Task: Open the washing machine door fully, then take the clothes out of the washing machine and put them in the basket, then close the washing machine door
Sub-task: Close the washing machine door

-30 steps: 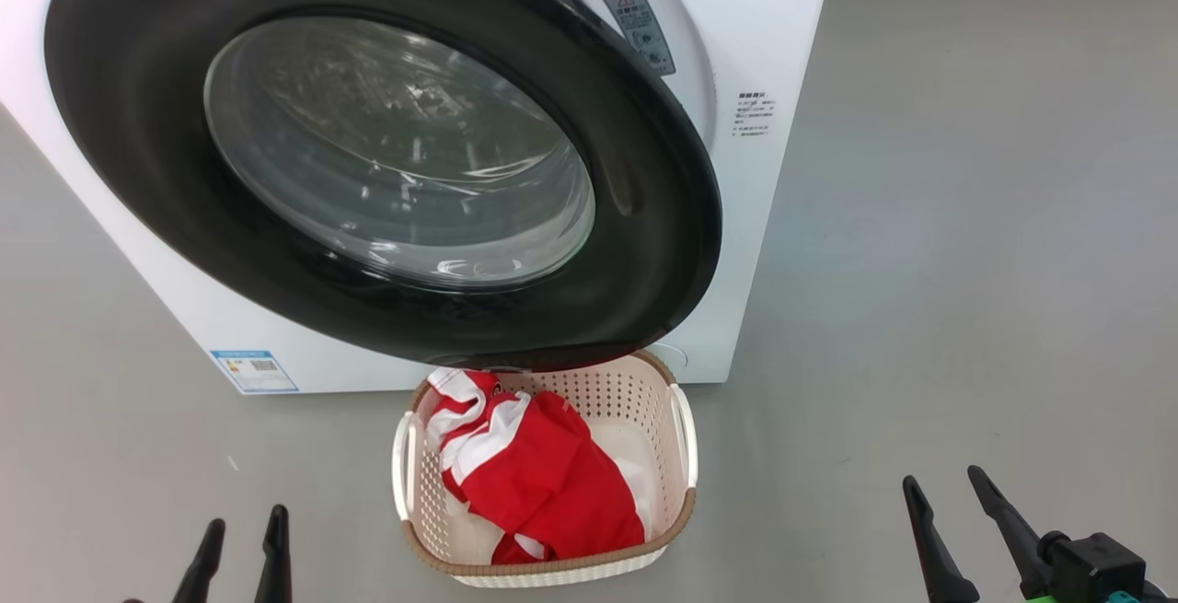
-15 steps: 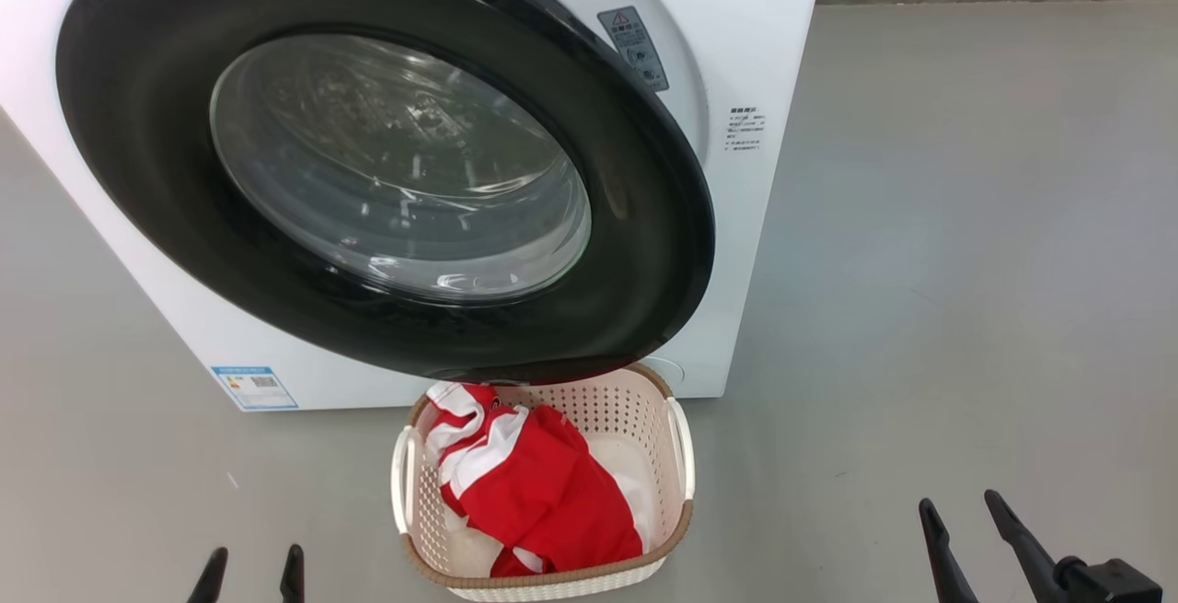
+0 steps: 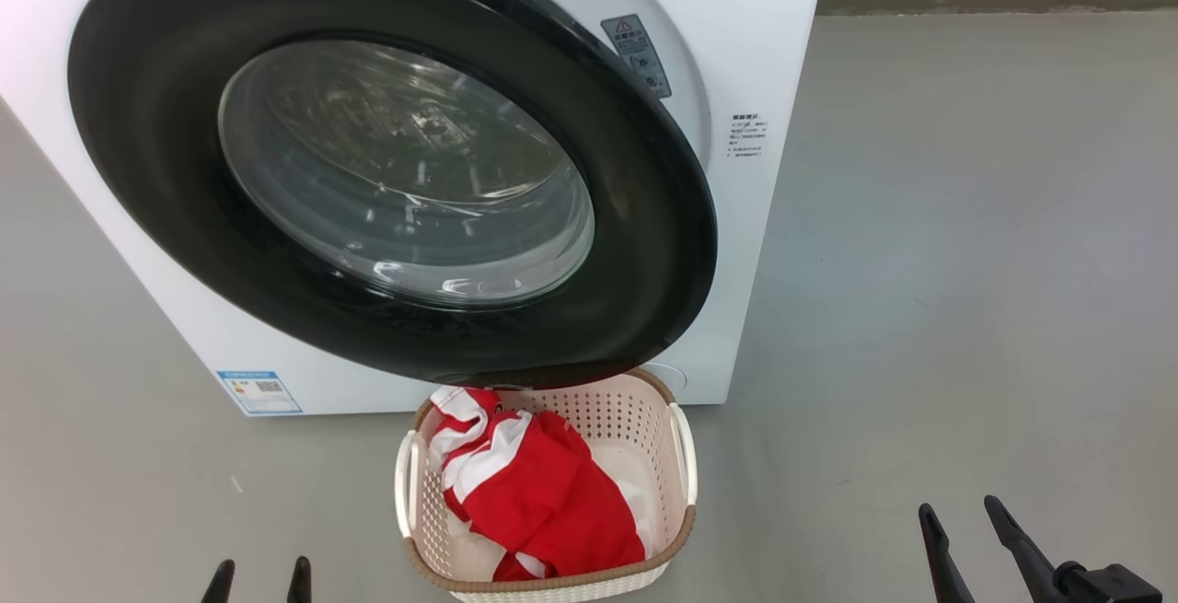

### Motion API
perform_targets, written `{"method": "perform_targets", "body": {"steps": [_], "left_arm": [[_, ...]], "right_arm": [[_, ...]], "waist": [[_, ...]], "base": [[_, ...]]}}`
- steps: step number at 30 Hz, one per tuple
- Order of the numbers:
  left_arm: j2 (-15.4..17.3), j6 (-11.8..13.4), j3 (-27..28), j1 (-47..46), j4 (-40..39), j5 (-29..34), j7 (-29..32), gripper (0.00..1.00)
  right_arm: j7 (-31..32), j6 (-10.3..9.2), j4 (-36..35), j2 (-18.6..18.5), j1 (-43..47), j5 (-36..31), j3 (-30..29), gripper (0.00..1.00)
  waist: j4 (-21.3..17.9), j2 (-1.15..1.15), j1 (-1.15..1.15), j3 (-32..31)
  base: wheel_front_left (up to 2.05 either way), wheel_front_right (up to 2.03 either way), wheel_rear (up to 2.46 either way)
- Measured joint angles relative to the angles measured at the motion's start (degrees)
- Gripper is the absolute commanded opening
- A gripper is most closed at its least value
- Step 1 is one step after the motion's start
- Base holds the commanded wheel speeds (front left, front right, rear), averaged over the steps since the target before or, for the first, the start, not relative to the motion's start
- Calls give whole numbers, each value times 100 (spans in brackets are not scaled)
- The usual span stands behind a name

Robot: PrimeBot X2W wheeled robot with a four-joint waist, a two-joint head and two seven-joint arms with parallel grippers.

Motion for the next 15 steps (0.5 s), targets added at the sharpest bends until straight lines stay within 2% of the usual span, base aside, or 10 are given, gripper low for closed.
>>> {"method": "perform_targets", "body": {"steps": [2,3,4,5,6,11,15], "left_arm": [[-5,0,0,0,-4,0,0,100],[-8,0,0,0,-4,0,0,100],[-11,0,0,-1,-4,-1,0,100],[-18,0,-2,-1,-5,-1,-1,100],[-25,0,-7,-1,-7,-1,0,100],[-67,0,-68,-2,-34,-2,0,100],[-74,0,-160,-5,-64,-3,-1,100]], "right_arm": [[0,0,-11,0,0,0,1,100],[0,0,-24,1,-1,1,2,85],[0,0,-35,0,-1,4,21,47],[0,0,-40,1,-2,10,41,19],[0,0,-43,0,-5,12,66,0],[0,0,-21,1,-146,56,244,0],[0,0,-10,20,-641,58,443,0]], "waist": [[19,0,0,-2],[31,0,0,-3],[45,0,0,-3],[61,0,0,-4],[80,0,0,-4],[207,0,0,-2],[320,0,0,-1]], "base": [[0,0,0],[0,0,0],[0,0,0],[0,0,0],[0,0,0],[0,0,0],[0,0,0]]}}
